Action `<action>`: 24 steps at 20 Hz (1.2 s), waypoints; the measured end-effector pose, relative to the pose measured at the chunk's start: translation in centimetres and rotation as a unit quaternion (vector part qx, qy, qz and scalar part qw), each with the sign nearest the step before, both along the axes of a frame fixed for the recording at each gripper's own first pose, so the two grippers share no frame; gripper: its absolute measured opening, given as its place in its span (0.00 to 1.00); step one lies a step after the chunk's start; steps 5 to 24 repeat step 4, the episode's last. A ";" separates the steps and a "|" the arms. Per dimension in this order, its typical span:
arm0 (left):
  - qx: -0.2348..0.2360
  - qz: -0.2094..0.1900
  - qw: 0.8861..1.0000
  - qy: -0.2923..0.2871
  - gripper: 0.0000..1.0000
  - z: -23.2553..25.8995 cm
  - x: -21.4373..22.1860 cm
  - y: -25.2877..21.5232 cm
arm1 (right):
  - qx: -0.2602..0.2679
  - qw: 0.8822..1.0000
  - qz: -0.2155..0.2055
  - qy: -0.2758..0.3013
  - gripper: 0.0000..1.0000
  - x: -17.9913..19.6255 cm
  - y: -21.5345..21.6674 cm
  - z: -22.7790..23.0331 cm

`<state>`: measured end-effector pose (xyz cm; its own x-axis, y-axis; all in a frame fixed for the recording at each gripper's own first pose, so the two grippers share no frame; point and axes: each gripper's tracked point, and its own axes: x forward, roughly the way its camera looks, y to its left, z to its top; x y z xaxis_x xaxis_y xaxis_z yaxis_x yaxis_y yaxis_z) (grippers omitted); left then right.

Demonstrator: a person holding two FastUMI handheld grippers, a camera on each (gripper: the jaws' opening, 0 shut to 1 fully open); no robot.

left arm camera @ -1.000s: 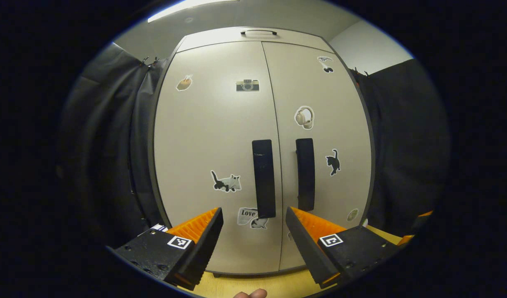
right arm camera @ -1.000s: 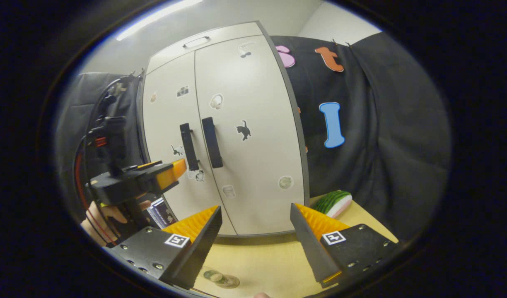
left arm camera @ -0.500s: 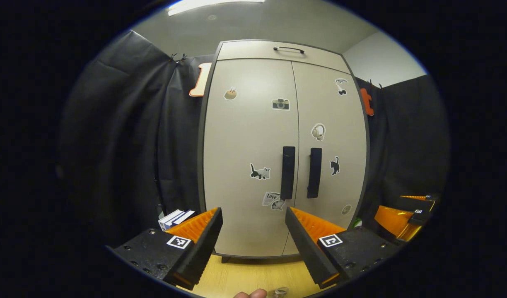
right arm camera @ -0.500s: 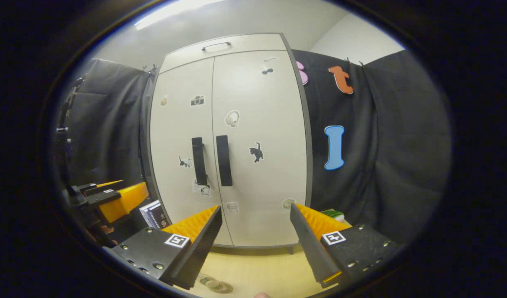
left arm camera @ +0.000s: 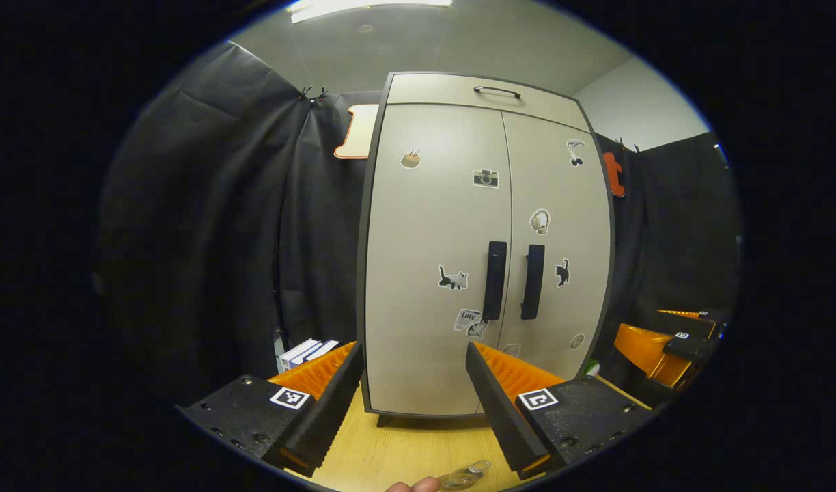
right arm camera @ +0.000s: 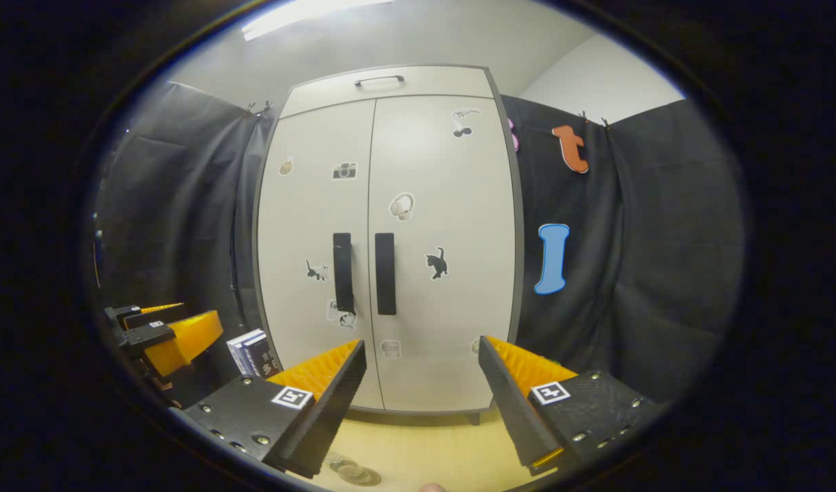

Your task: Grasp the bottle in the cabinet with the left hand and place it on the coaster, then close the right door with the right hand and the left door with the left hand.

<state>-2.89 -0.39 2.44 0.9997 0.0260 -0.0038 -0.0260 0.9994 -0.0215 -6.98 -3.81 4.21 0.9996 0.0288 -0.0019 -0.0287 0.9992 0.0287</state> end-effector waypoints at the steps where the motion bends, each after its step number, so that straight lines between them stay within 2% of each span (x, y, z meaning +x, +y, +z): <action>1: 0.002 -0.001 1.000 -0.001 0.95 0.0 0.0 0.0 | 0.001 1.000 -0.001 0.000 1.00 0.0 0.0 0.0; 24: 0.000 -0.004 1.000 0.000 0.95 -0.1 0.1 0.0 | 0.004 1.000 -0.004 -0.001 1.00 -0.1 -0.1 0.0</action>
